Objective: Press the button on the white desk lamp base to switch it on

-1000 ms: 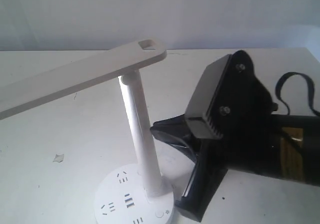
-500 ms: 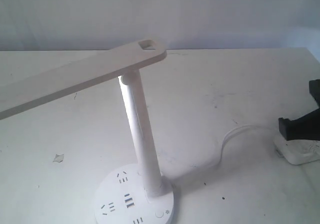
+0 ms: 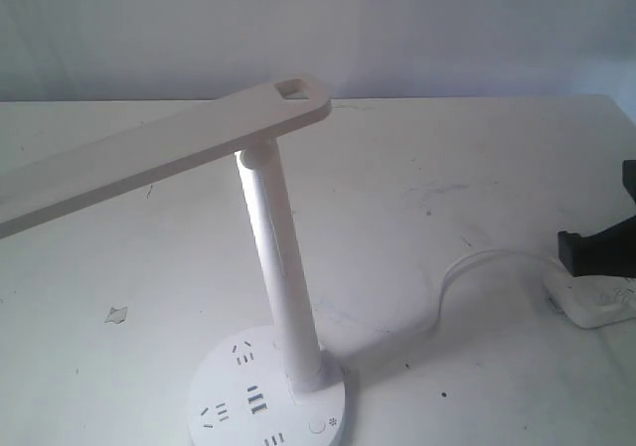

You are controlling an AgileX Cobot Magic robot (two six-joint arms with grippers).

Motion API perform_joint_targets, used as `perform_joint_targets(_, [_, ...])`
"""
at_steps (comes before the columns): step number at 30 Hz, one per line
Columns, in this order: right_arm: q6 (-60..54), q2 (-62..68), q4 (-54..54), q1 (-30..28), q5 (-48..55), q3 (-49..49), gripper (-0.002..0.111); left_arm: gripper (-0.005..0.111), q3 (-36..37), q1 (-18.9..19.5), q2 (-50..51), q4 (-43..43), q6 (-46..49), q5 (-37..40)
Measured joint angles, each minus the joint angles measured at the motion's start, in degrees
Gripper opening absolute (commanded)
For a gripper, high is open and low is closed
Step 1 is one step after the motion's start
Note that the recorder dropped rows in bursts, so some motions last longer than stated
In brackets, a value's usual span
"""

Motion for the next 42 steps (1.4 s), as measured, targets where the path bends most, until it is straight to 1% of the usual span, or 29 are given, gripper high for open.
perform_joint_targets(1, [0.0,-0.15,0.0,-0.52,0.0,0.0,0.0,0.001,0.0,0.0,0.0,0.0,0.0,0.0])
perform_joint_targets(4, [0.43,-3.91,3.6,-8.28,-4.15,0.0,0.0,0.001,0.0,0.0,0.0,0.0,0.0,0.0])
perform_joint_targets(5, [0.43,-5.95,7.23,-12.82,-7.49,0.0,0.0,0.001,0.0,0.0,0.0,0.0,0.0,0.0])
perform_joint_targets(6, [0.43,-7.16,9.52,-15.48,-8.89,0.0,0.0,0.001,0.0,0.0,0.0,0.0,0.0,0.0])
perform_joint_targets(7, [0.43,-9.51,14.45,-20.87,-10.43,0.0,0.0,0.001,0.0,0.0,0.0,0.0,0.0,0.0])
perform_joint_targets(9, [-0.78,-13.83,20.28,-27.97,-11.85,0.0,0.0,0.001,0.0,0.0,0.0,0.0,0.0,0.0])
perform_joint_targets(10, [-3.67,-16.79,23.42,-32.25,-13.32,0.37,0.0,0.001,0.0,0.0,0.0,0.0,0.0,0.0])
perform_joint_targets(11, [-6.46,-18.63,25.05,-34.55,-14.54,0.71,0.0,0.001,0.0,0.0,0.0,0.0,0.0,0.0])
perform_joint_targets(12, [-11.06,-22.3,27.77,-38.84,-17.76,2.23,0.0,0.001,0.0,0.0,0.0,0.0,0.0,0.0])
perform_joint_targets(14, [-15.84,-29.18,29.26,-43.84,-23.69,5.55,0.0,0.001,0.0,0.0,0.0,0.0,0.0,0.0])
perform_joint_targets(17, [-18.94,-38.39,29.61,-48.88,-32.0,12.23,0.0,0.001,0.0,0.0,0.0,0.0,0.0,0.0])
perform_joint_targets(19, [-19.28,-42.44,29.06,-49.81,-36.08,16.17,0.0,0.001,0.0,0.0,0.0,0.0,0.0,0.0])
perform_joint_targets(23, [-20.49,-44.15,28.25,-49.95,-41.32,22.77,0.0,0.001,0.0,0.0,0.0,0.0,0.0,0.0])
perform_joint_targets(31, [-22.68,-44.15,26.11,-49.95,-42.27,22.94,0.0,0.001,0.0,0.0,0.0,0.0,0.0,0.0])
perform_joint_targets(34, [-22.94,-44.15,26.33,-49.95,-44.56,22.94,0.0,0.001,0.0,0.0,0.0,0.0,0.0,0.0])
perform_joint_targets(37, [-22.94,-44.15,29.99,-49.95,-49.19,22.94,0.0,0.001,0.0,0.0,0.0,0.0,0.0,0.0])
perform_joint_targets(42, [-23.75,-44.15,40.9,-49.95,-57.48,22.84,0.0,0.001,0.0,0.0,0.0,0.0,0.0,0.0])
